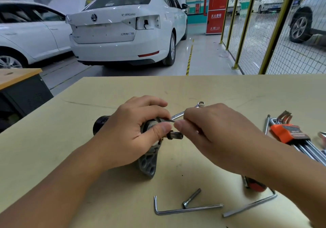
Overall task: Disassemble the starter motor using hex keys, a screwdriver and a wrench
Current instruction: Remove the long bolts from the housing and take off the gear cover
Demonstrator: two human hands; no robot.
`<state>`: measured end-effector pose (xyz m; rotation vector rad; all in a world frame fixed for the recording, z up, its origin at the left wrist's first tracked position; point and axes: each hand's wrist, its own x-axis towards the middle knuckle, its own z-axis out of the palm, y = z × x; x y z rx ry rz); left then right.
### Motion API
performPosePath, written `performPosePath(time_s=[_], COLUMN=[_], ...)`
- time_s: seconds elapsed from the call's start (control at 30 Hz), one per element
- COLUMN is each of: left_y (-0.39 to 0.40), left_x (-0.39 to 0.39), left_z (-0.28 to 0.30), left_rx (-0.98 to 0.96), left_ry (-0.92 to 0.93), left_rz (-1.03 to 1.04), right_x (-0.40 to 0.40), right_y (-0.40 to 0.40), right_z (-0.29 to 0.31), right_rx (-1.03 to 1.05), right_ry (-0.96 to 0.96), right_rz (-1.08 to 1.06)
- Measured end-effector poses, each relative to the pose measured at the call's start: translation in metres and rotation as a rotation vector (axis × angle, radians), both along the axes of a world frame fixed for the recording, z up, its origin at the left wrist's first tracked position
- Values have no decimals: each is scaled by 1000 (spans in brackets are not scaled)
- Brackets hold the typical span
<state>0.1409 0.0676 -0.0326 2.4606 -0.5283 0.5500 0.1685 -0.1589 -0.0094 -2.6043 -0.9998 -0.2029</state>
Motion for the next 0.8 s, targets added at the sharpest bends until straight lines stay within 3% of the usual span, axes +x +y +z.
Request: performPosePath(time_s=[0.2, 0.33, 0.53, 0.6, 0.73, 0.8], left_y=[-10, -14, -15, -15, -14, -14], left_x=[1, 1, -1, -1, -1, -1], left_z=[3, 3, 4, 4, 6, 7], left_rx=[-125, -141, -162, -146, -98, -101], left_ry=[-15, -16, -8, -12, 27, 46], left_rz=[105, 142, 161, 161, 145, 151], right_x=[9, 9, 12, 12, 12, 11], right_y=[-13, -21, -16, -13, -11, -12], right_z=[21, 28, 15, 12, 5, 5], right_rx=[327, 397, 427, 350, 146, 91], right_ry=[857, 1069, 892, 651, -17, -179], right_rz=[88, 113, 44, -5, 4, 86])
